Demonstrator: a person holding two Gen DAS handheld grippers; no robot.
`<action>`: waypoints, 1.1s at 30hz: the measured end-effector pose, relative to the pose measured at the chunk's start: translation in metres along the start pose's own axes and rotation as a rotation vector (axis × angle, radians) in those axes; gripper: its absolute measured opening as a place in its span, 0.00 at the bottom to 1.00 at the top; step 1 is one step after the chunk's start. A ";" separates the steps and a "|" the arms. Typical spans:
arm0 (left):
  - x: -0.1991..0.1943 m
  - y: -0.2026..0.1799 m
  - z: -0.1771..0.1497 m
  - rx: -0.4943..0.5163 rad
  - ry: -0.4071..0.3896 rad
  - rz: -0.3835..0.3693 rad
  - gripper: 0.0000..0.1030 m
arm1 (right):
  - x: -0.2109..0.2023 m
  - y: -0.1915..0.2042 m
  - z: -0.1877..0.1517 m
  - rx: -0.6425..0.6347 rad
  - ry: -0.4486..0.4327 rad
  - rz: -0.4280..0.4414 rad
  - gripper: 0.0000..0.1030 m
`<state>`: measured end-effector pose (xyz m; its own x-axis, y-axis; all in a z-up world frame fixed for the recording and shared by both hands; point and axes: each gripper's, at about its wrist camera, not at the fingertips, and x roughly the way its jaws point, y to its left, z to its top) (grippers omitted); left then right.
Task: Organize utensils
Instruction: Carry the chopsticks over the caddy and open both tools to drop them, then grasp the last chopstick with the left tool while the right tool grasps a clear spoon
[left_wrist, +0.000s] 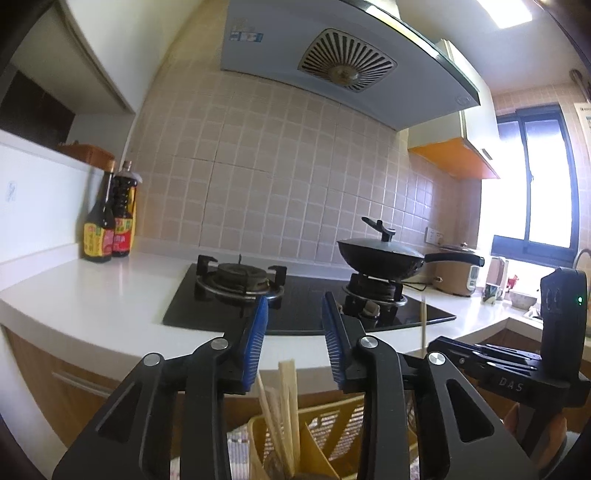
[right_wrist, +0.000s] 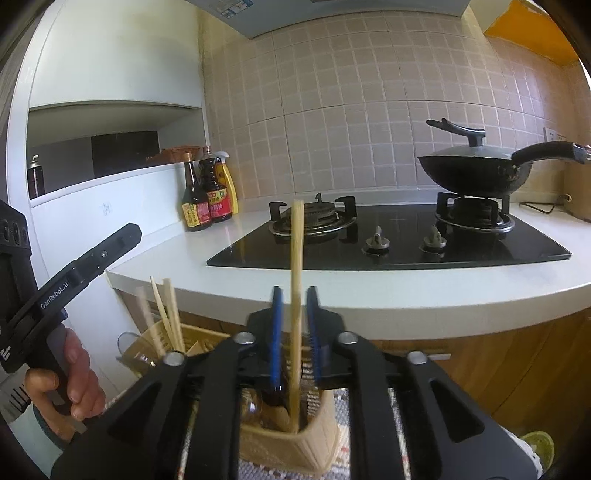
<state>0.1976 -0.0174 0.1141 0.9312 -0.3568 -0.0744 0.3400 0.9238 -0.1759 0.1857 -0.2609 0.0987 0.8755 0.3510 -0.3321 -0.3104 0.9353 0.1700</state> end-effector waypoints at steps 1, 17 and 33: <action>-0.004 0.002 0.001 -0.005 0.002 0.001 0.32 | -0.006 -0.001 -0.001 0.008 0.000 -0.002 0.18; -0.085 -0.013 0.009 0.009 0.111 -0.071 0.59 | -0.070 0.009 -0.027 0.122 0.248 0.014 0.19; -0.100 -0.009 -0.097 0.133 0.706 0.067 0.65 | -0.063 0.033 -0.132 0.360 0.686 0.053 0.20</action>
<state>0.0892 -0.0033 0.0277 0.6585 -0.2616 -0.7057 0.3398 0.9400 -0.0313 0.0712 -0.2462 0.0030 0.4012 0.4547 -0.7952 -0.1038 0.8851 0.4538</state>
